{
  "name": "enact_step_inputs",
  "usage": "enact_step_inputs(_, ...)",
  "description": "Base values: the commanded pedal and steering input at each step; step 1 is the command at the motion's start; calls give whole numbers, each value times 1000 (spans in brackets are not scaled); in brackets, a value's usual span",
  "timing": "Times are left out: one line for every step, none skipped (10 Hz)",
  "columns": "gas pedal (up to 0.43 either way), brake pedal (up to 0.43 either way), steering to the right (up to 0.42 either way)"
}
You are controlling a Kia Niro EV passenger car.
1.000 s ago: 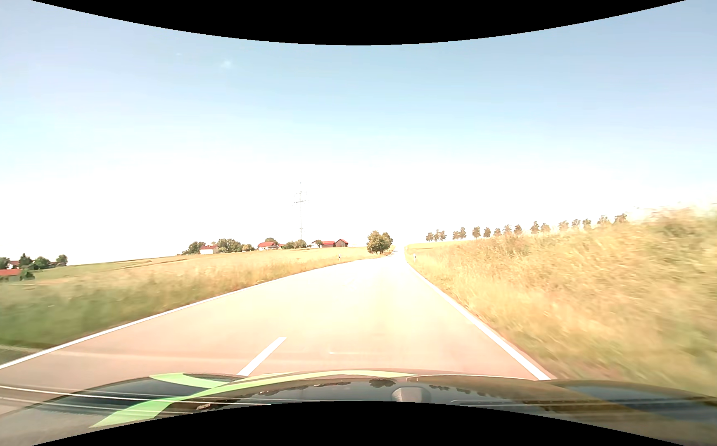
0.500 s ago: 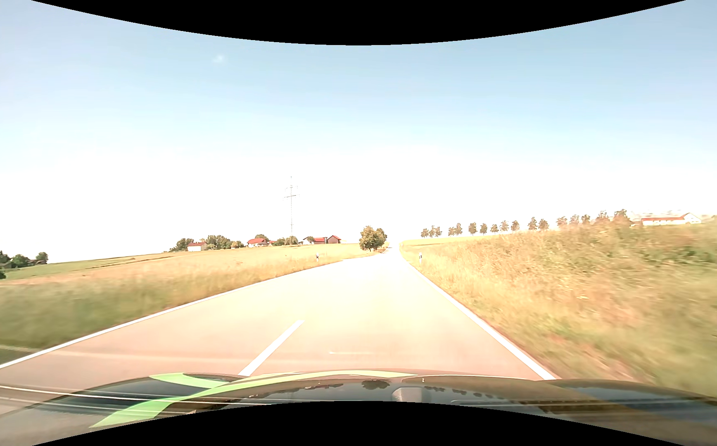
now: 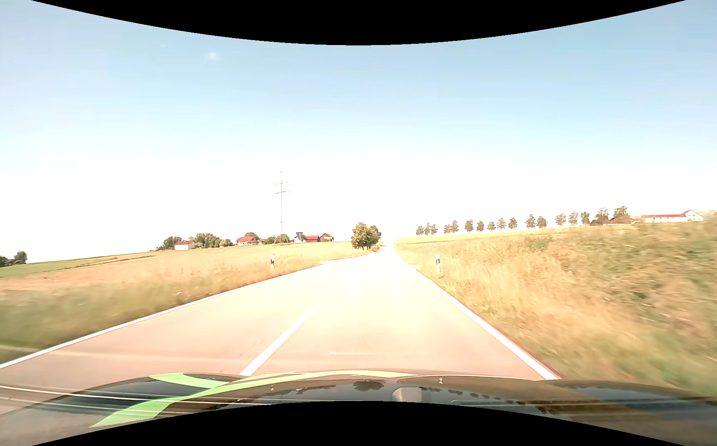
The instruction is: Follow the waypoints while adhering to traffic rules and regulations
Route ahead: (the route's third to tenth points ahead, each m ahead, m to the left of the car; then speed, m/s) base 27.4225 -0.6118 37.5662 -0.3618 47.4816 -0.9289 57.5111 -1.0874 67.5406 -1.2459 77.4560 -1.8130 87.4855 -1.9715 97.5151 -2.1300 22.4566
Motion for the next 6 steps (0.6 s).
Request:
enact_step_inputs(350, 0, 5)
enact_step_inputs(350, 0, 5)
enact_step_inputs(350, 0, 4)
enact_step_inputs(350, 0, 4)
enact_step_inputs(350, 0, 5)
enact_step_inputs(358, 0, 4)
